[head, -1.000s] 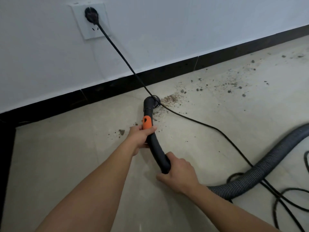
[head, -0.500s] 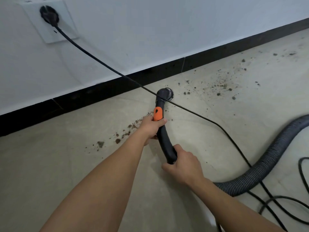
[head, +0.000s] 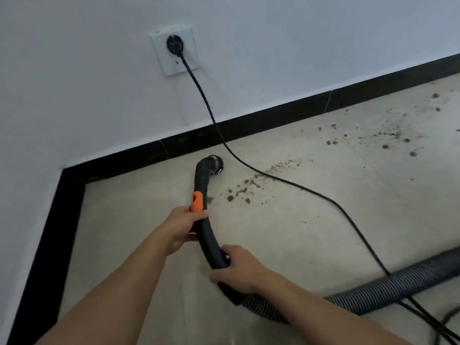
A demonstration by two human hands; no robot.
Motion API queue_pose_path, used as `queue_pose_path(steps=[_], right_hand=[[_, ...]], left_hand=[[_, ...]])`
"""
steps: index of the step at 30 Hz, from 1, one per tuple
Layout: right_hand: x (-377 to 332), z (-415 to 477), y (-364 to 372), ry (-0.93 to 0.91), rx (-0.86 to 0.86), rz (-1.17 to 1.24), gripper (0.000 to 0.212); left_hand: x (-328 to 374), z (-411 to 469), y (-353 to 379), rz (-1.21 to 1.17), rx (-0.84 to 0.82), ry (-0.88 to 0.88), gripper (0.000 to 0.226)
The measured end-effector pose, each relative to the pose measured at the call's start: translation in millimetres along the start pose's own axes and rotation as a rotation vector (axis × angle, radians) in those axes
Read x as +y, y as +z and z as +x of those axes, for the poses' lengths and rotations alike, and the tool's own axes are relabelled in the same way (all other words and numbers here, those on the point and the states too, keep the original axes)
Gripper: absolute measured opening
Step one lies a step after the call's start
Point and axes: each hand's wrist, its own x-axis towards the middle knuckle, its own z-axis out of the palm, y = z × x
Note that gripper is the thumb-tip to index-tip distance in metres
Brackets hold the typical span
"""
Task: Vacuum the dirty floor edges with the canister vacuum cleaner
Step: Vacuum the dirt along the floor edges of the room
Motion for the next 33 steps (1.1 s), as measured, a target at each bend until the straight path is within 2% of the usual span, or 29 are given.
queue_pose_path(steps=[4,10,21,33], right_hand=[[-24,-15,76,-0.017,-0.129,-0.050,0.027],[-21,-43,125,-0.023,-0.091,-0.042,0.026],[18,-56,70,0.095,0.122,-0.022,0.030],[61,-50,-12,0.153,0.296,0.039,0.028]], left_hand=[[-49,-42,-60,0.013,0.042,-0.088,0.028],[-87,-72,-79,0.002,0.016,-0.134,0.022],[-45,-38,9,0.096,-0.160,-0.052,0.025],[9,6,103,0.125,-0.271,0.027,0.032]])
